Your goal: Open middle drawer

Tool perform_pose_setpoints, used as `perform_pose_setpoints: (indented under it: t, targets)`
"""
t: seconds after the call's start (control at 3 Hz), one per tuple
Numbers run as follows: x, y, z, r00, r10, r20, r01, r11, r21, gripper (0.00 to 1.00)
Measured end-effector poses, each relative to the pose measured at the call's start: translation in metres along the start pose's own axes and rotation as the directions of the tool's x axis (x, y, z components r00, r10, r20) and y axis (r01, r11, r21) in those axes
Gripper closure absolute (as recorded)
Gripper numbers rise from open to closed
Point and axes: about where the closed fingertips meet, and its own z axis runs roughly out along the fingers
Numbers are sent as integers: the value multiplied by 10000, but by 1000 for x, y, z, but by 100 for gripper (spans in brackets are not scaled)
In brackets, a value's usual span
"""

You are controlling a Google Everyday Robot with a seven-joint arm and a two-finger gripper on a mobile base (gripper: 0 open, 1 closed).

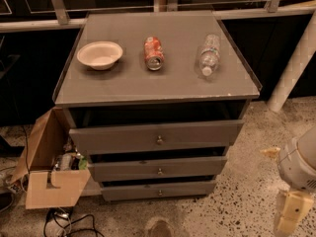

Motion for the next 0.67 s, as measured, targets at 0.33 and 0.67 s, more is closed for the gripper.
perform_pose_setpoints:
  t: [0.33, 0.67]
  targets:
    - [5, 9, 34, 9997, -180, 154, 186, 9992, -368, 0]
    - [-5, 1, 76, 9977, -405, 548, 448, 9958, -798, 0]
